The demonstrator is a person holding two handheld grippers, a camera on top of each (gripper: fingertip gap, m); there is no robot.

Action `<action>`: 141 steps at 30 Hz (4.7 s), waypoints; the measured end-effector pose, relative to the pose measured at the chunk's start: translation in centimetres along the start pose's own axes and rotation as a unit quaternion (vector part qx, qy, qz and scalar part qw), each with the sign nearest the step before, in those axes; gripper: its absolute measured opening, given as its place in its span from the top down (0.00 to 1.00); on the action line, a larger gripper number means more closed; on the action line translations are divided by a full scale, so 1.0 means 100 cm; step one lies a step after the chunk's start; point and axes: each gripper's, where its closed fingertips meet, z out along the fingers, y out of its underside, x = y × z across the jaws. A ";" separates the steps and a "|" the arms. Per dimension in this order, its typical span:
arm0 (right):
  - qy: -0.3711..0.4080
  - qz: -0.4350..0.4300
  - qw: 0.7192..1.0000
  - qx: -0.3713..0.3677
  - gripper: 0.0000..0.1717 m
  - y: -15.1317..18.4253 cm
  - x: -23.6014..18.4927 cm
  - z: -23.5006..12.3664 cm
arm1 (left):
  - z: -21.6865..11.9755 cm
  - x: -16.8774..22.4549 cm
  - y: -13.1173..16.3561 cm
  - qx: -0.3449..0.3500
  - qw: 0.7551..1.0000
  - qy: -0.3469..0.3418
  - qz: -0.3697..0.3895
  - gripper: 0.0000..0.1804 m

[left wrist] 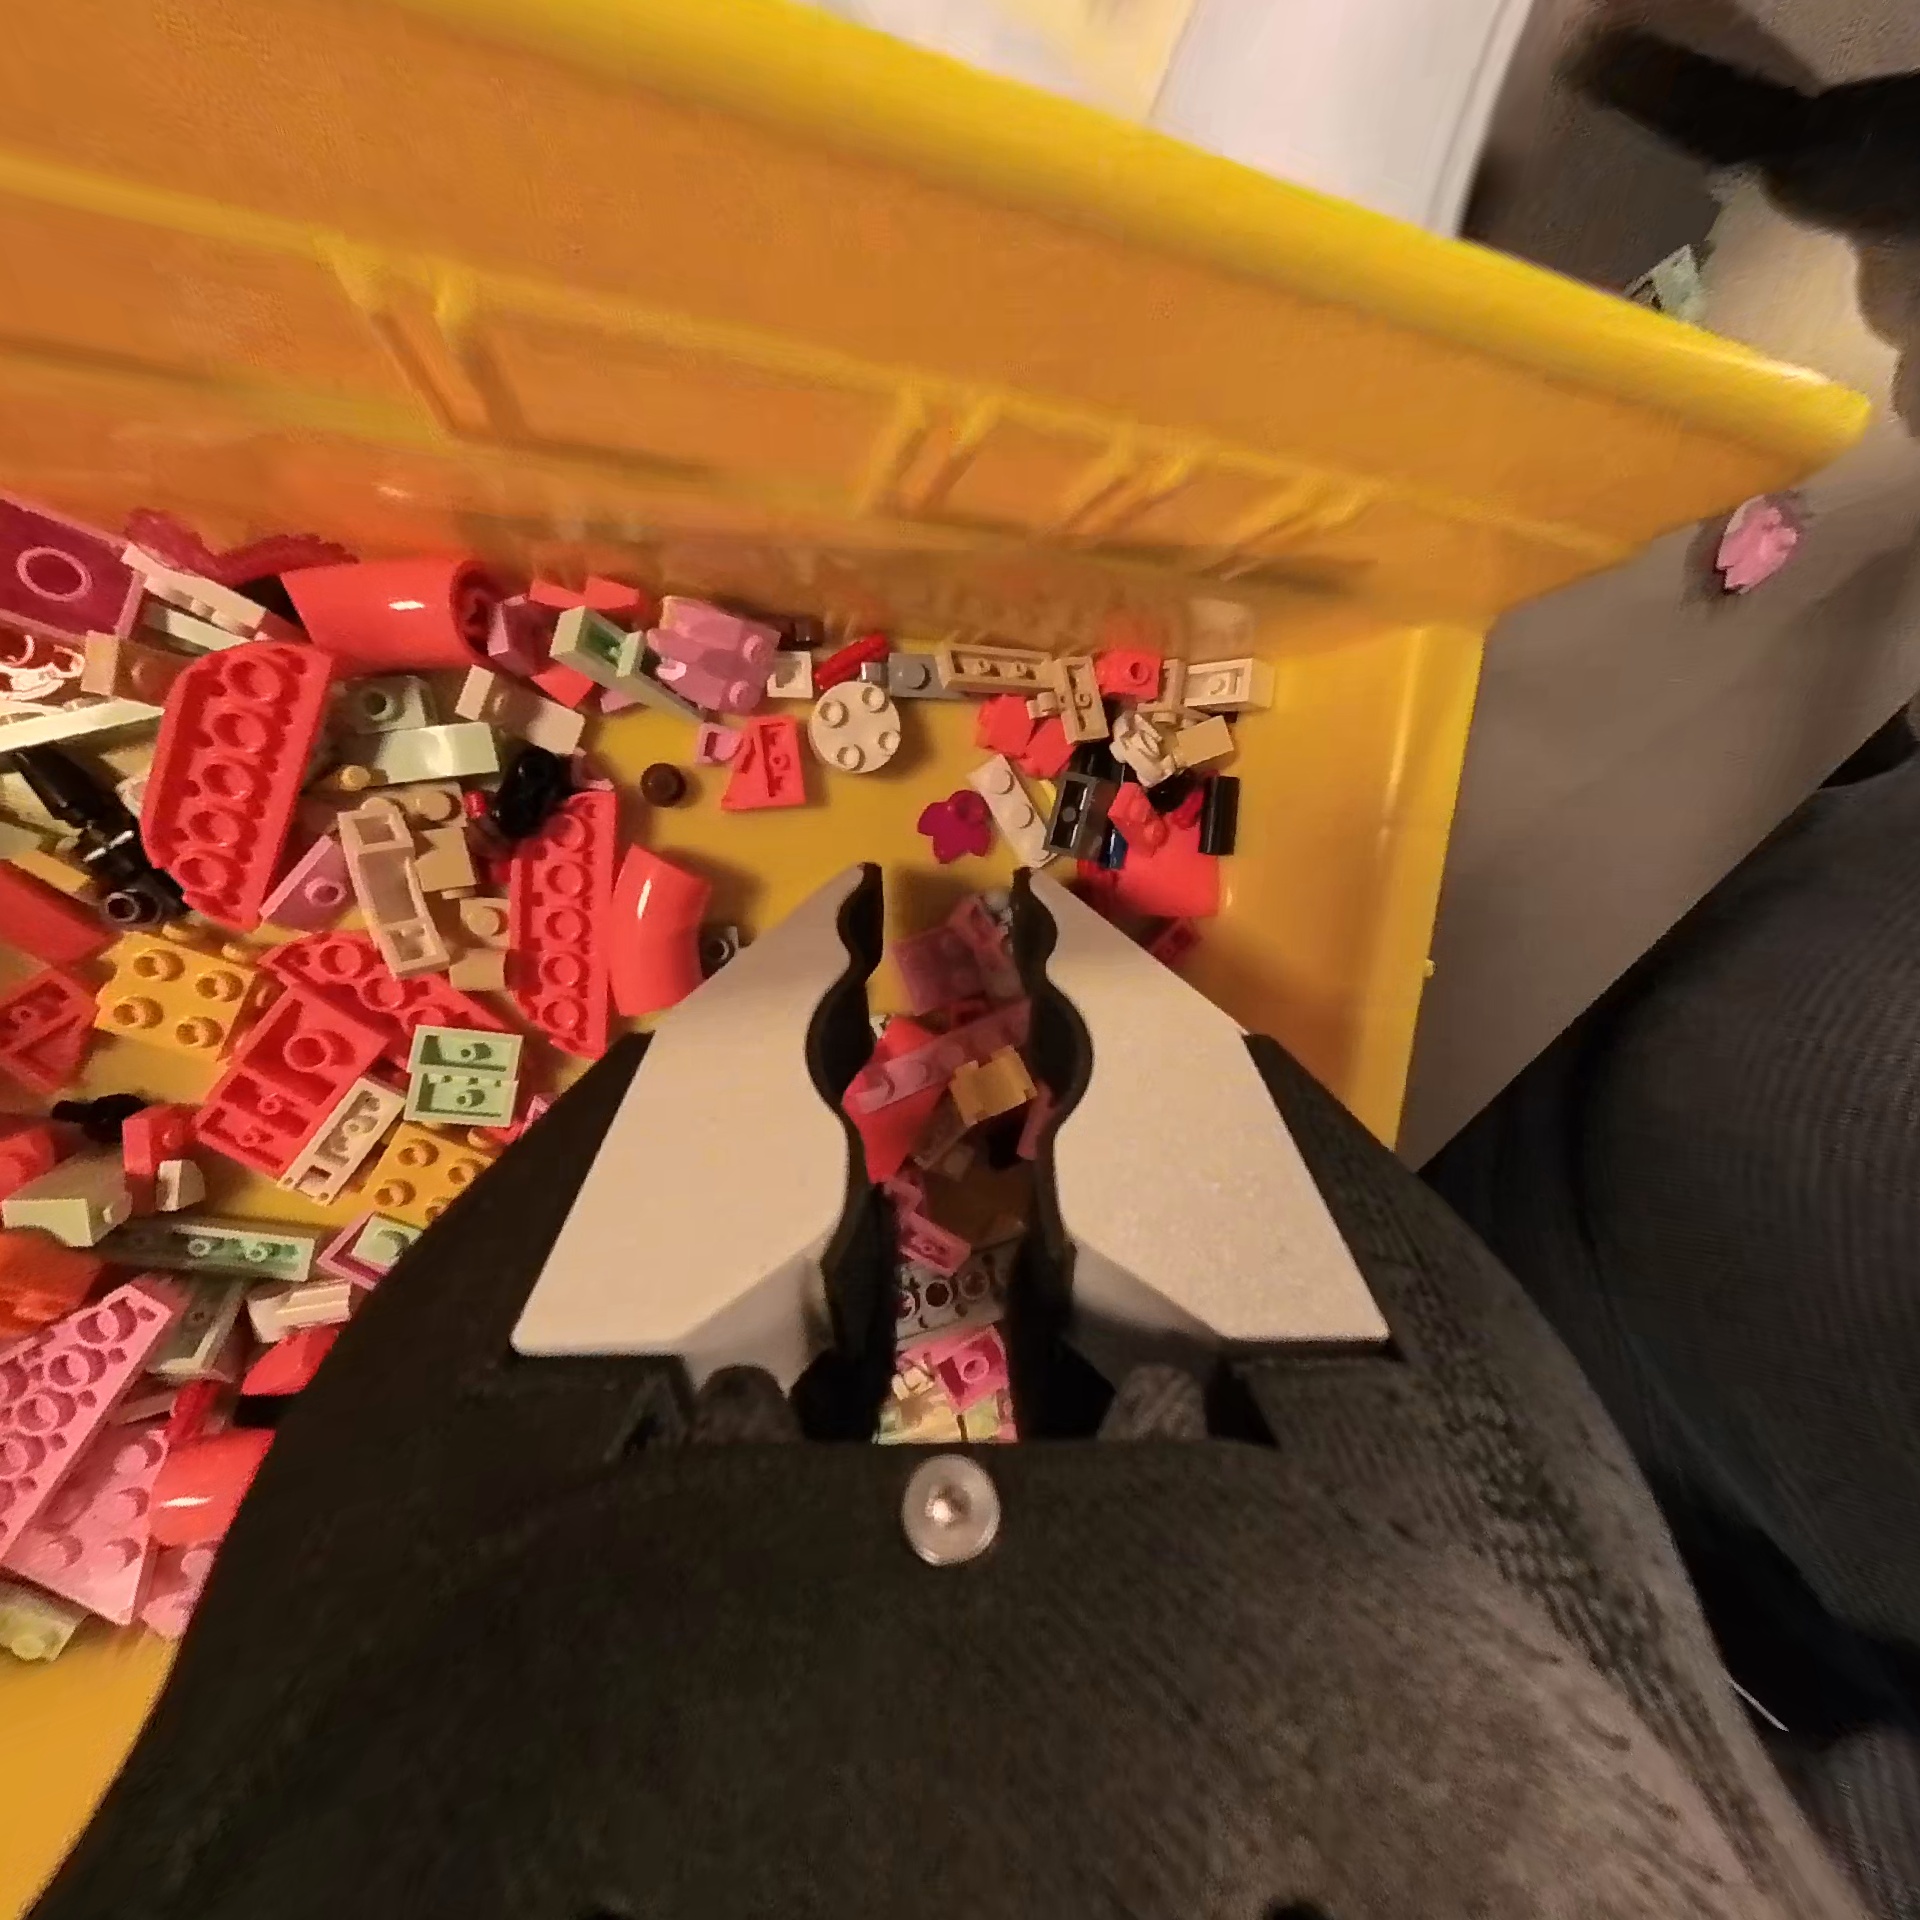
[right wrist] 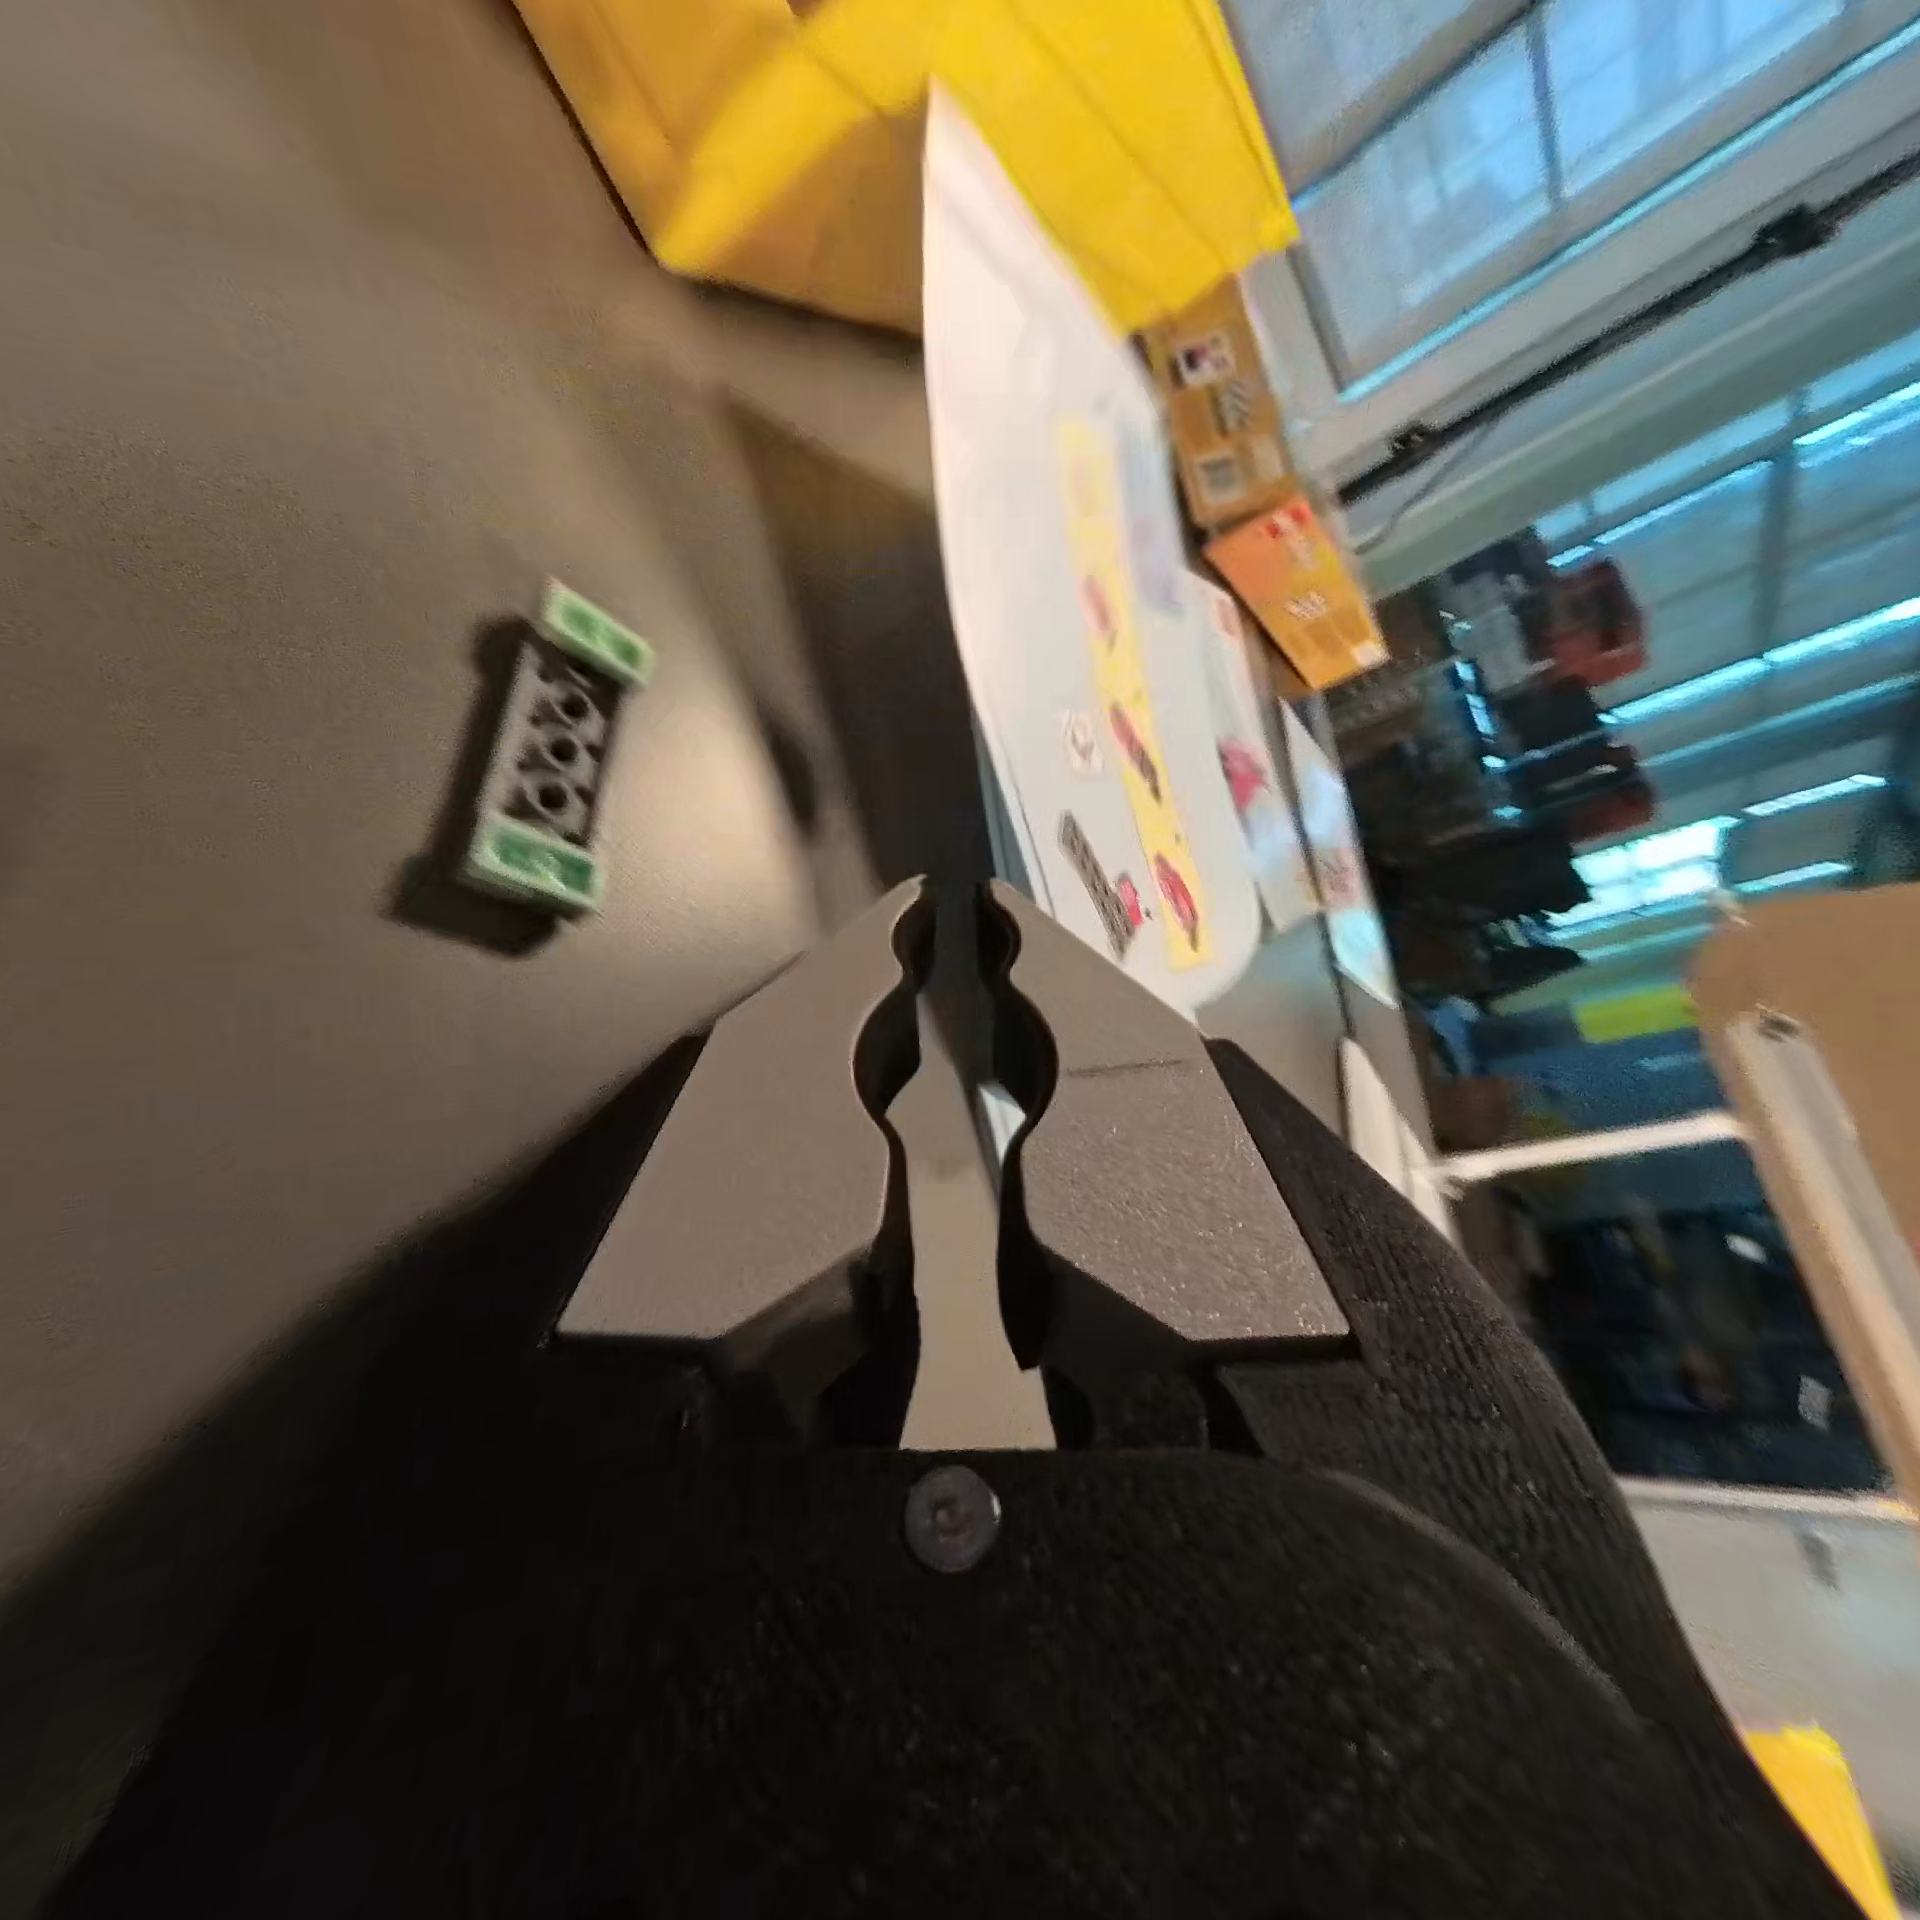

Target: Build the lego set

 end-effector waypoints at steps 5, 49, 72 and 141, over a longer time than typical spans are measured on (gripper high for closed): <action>0.006 0.026 0.997 0.073 0.94 -0.033 0.004 -0.014 | -0.002 0.005 -0.004 0.012 1.000 0.021 -0.006 0.87; 0.221 0.115 0.965 0.077 0.95 0.005 0.084 -0.042 | 0.000 -0.005 0.007 -0.060 0.989 -0.122 0.058 0.98; 0.271 0.165 0.945 0.083 0.95 0.015 0.103 -0.057 | 0.027 0.203 -0.120 0.408 0.833 -0.144 0.344 0.98; -0.246 0.336 0.895 0.162 0.98 -0.047 -0.001 -0.063 | 0.049 0.164 -0.138 0.389 0.753 -0.318 0.424 0.86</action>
